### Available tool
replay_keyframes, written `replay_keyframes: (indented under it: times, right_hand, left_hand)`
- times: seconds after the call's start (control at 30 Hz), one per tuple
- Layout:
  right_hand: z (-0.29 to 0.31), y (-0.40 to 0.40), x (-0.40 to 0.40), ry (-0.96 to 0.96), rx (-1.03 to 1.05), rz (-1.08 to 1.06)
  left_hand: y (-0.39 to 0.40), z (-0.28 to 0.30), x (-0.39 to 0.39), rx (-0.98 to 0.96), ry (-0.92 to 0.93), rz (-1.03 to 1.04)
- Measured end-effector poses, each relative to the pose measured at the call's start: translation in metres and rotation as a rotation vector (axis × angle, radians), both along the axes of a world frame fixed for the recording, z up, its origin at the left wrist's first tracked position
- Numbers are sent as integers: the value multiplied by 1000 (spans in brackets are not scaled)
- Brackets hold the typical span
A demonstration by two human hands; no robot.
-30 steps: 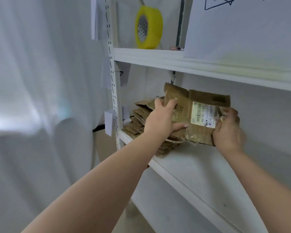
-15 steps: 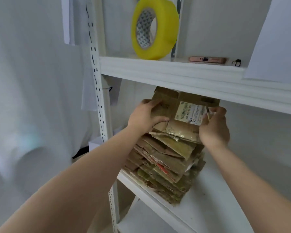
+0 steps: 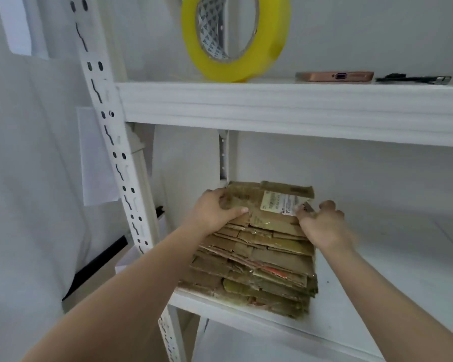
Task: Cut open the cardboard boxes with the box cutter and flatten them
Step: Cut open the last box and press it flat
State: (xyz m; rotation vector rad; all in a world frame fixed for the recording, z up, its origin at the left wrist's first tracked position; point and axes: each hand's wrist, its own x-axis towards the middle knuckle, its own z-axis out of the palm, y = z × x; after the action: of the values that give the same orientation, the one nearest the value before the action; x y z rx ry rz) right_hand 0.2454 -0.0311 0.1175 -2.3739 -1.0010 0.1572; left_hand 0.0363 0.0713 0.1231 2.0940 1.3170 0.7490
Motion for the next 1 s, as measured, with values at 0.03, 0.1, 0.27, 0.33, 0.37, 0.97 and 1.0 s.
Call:
replay_keyframes:
  times: [0.03, 0.1, 0.27, 0.33, 0.37, 0.97, 1.0]
  right_hand:
    - [-3, -1, -1, 45, 9, 13]
    - [-4, -2, -6, 72, 79, 36]
    - [17, -6, -16, 46, 114, 50]
    - [10, -7, -19, 61, 58, 66]
    - [3, -9, -20, 53, 18, 69]
    - [-17, 23, -39, -281, -156, 406]
    - [-29, 23, -36, -239, -142, 395]
  left_hand:
    - [1, 0, -1, -7, -29, -1]
    - [3, 4, -3, 11, -74, -4]
    - [7, 24, -18, 92, -74, 23]
    - [4, 16, -25, 70, -34, -2]
    - [2, 7, -28, 60, 15, -13]
    - [-2, 5, 7, 300, 525, -159]
    - [0, -5, 9, 343, 583, -169]
